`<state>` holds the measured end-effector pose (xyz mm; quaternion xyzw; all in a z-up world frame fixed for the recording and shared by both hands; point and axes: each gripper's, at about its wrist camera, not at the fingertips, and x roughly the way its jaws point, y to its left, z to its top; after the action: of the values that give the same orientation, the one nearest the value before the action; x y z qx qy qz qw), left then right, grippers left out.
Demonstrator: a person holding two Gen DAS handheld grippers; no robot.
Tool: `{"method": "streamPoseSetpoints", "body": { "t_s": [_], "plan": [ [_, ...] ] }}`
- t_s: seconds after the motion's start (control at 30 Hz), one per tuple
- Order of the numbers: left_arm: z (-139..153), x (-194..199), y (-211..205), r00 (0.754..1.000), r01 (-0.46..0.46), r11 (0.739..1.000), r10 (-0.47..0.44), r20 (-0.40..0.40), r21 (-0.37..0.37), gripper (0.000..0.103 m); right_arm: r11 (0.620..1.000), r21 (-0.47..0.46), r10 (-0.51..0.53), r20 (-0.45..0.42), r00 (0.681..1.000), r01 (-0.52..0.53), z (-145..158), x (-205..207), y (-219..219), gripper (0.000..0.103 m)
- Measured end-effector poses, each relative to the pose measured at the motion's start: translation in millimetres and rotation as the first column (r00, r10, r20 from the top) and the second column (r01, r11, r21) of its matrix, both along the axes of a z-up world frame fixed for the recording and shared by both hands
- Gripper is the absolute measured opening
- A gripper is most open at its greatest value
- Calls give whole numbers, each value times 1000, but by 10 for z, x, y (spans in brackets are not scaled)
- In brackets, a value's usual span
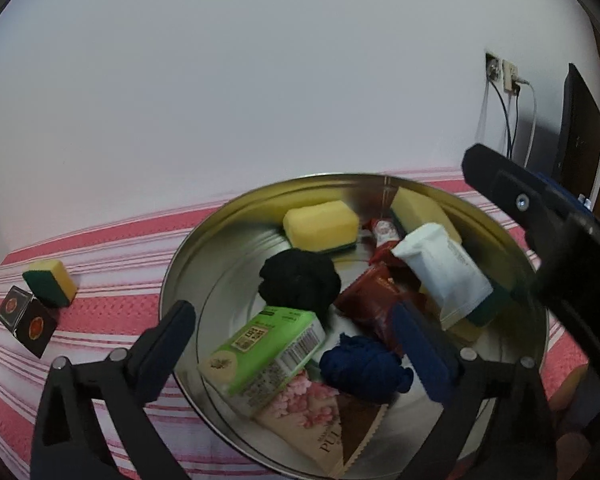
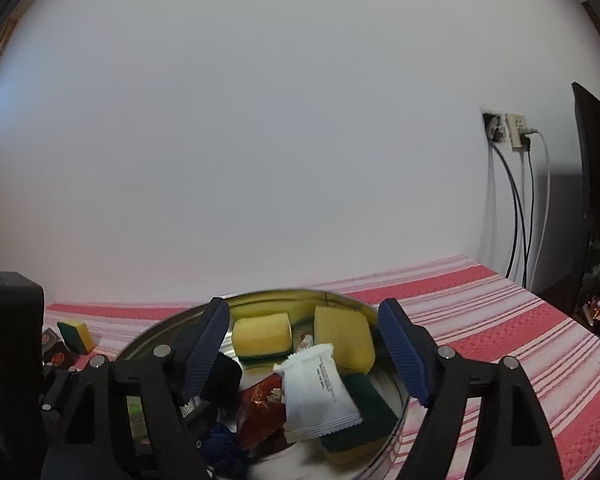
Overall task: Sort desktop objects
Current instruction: 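Open both tools to drop the tissue pack and sachet into the tin, then withdraw both tools from the tin toward the black box and sponge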
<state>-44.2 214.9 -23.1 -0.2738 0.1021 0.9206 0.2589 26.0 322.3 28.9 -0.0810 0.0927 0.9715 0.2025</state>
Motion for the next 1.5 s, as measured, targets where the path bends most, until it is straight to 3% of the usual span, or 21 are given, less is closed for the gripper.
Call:
{"method": "streamPoseSetpoints", "body": {
  "t_s": [0.53,0.7,0.77,0.83,1.2,1.5],
  "plan": [
    [43,-28,-77,1000,-11,999,11,2,43,102,997,-28,-68,-57,996,66,11,192,-4,81],
    [83,8,-158,999,-12,996,15,-34,85,102,990,44,-130,-100,986,135,54,305,-123,84],
    [120,45,-182,996,-20,995,28,-85,98,102,982,71,-166,-113,980,175,64,347,-169,97],
    [147,81,-175,990,-27,995,39,-135,92,102,974,94,-192,-142,971,207,79,411,-218,98],
    [167,75,-173,989,-2,993,19,-146,117,102,932,178,-285,-172,943,314,123,484,-406,101],
    [195,113,-240,986,-12,987,39,-165,160,102,923,231,-270,-183,945,308,152,554,-547,102]
  ]
}}
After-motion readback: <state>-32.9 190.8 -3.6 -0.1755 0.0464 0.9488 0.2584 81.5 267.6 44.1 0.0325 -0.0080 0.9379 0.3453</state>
